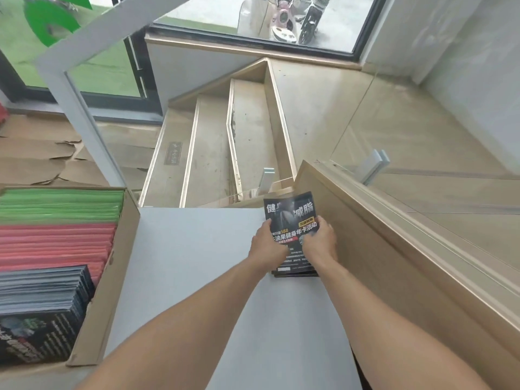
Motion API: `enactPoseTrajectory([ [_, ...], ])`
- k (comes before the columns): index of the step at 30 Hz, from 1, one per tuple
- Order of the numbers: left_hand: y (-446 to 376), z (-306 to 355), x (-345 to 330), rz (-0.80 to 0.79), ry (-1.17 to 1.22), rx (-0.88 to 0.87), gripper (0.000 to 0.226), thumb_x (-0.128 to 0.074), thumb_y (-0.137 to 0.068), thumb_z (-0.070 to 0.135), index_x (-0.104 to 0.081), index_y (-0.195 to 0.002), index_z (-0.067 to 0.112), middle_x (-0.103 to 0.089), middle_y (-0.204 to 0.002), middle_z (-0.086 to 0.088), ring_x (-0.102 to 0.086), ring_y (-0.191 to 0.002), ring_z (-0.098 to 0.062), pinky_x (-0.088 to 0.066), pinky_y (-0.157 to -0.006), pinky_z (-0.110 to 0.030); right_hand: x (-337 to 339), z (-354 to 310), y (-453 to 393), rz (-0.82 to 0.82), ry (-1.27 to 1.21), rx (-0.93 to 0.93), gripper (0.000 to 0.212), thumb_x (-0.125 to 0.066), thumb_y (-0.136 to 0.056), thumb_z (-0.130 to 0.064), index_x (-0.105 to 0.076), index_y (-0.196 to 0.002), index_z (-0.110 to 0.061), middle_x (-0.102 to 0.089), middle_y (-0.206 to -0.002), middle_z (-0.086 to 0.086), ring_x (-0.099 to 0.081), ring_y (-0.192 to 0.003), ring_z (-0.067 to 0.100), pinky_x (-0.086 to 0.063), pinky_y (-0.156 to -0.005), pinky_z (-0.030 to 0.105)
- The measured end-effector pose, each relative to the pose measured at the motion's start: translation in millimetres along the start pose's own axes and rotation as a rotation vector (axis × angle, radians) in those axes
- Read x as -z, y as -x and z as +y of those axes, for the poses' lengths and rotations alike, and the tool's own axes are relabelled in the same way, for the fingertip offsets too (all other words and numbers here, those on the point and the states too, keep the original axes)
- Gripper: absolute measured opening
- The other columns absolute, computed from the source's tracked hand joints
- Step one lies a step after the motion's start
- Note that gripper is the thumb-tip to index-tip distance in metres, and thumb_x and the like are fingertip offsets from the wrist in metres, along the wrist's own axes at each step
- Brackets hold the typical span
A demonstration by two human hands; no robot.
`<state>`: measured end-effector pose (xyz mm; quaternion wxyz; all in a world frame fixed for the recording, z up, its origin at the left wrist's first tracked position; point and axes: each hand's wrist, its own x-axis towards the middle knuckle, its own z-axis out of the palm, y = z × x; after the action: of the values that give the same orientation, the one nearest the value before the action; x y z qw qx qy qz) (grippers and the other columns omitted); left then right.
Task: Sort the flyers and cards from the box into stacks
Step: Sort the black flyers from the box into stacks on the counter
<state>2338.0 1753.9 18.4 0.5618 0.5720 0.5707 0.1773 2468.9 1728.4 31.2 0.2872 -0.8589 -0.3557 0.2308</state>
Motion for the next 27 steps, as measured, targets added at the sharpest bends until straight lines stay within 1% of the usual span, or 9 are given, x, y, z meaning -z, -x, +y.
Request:
enactPoseTrajectory([
  [3,-7,-12,-9,-0.04,-0.248,-0.005,0.113,-0.083,-0.07,0.026,-0.015,-0.16,0.022,-0.037,-0.157,-0.003,-0.032,-0.145,-0.027,-0.038,-0.115,-0.043,-7,15,-5,-0.053,0.161,0.018,0.047,-0.059,-0.089,-0.004,-0.05,-0.135,-0.013,-0.055,-0.118,0.011,-0.055,-0.111,0.031,-0.042,-0.087,0.034],
  [6,-5,-23,-14,-0.081,-0.438,-0.056,0.137,-0.092,-0.062,0.039,-0.001,-0.162,0.023,-0.019,-0.166,0.001,-0.015,-0.152,-0.025,-0.024,-0.121,-0.043,-12,25,-4,-0.072,0.293,-0.014,0.071,-0.056,-0.096,-0.016,-0.021,-0.156,-0.002,-0.041,-0.144,0.02,-0.034,-0.136,0.035,-0.029,-0.112,0.04],
  [9,3,-35,-19,-0.133,-0.574,-0.114,0.151,-0.094,-0.059,0.046,0.017,-0.159,0.024,0.012,-0.169,0.002,0.012,-0.155,-0.021,-0.005,-0.124,-0.041,-14,27,-5,-0.089,0.353,-0.028,0.081,-0.058,-0.096,-0.02,-0.01,-0.158,-0.002,-0.03,-0.153,0.018,-0.026,-0.139,0.034,-0.028,-0.113,0.041],
  [11,5,-45,-22,-0.145,-0.611,-0.159,0.153,-0.094,-0.06,0.044,0.022,-0.158,0.024,0.019,-0.168,0.003,0.021,-0.154,-0.019,-0.001,-0.125,-0.04,-13,24,-8,-0.131,0.33,-0.046,0.091,-0.064,-0.092,-0.018,-0.005,-0.16,-0.006,-0.024,-0.158,0.016,-0.025,-0.142,0.035,-0.029,-0.115,0.042],
  [15,6,-50,-21,-0.092,-0.518,-0.204,0.141,-0.09,-0.068,0.036,0.016,-0.159,0.021,0.013,-0.169,0.008,0.019,-0.154,-0.015,0.0,-0.124,-0.036,-8,10,-27,-0.224,0.313,-0.07,0.094,-0.061,-0.09,-0.016,0.0,-0.161,-0.019,-0.021,-0.161,0.013,-0.032,-0.143,0.037,-0.034,-0.115,0.047],
  [18,8,-50,-20,-0.046,-0.46,-0.223,0.13,-0.085,-0.074,0.032,0.01,-0.161,0.018,0.006,-0.169,0.008,0.015,-0.155,-0.014,-0.001,-0.125,-0.034,-3,-6,-43,-0.332,0.384,-0.068,0.094,-0.058,-0.092,-0.025,0.005,-0.161,-0.029,-0.015,-0.163,0.013,-0.038,-0.139,0.039,-0.04,-0.111,0.053],
  [22,10,-53,-23,-0.03,-0.437,-0.241,0.121,-0.08,-0.079,0.031,0.008,-0.161,0.017,0.006,-0.17,0.007,0.015,-0.154,-0.013,0.001,-0.124,-0.034,2,-26,-65,-0.467,0.63,-0.062,0.102,-0.059,-0.091,-0.018,0.017,-0.158,-0.036,0.008,-0.167,0.011,-0.025,-0.148,0.042,-0.038,-0.113,0.052],
  [24,12,-53,-23,-0.023,-0.431,-0.252,0.117,-0.077,-0.081,0.031,0.008,-0.16,0.017,0.006,-0.17,0.006,0.015,-0.154,-0.013,0.003,-0.124,-0.033,3,-33,-76,-0.517,0.696,-0.026,0.102,-0.06,-0.09,-0.019,0.014,-0.159,-0.036,0.004,-0.167,0.014,-0.026,-0.147,0.042,-0.038,-0.114,0.05],
  [27,13,-55,-23,-0.023,-0.42,-0.259,0.114,-0.073,-0.083,0.032,0.009,-0.161,0.016,0.007,-0.169,0.005,0.016,-0.154,-0.013,0.004,-0.123,-0.032,2,-39,-85,-0.547,0.779,0.091,0.08,-0.061,-0.089,-0.034,-0.021,-0.158,-0.027,-0.03,-0.156,0.019,-0.034,-0.143,0.036,-0.041,-0.112,0.049],
])
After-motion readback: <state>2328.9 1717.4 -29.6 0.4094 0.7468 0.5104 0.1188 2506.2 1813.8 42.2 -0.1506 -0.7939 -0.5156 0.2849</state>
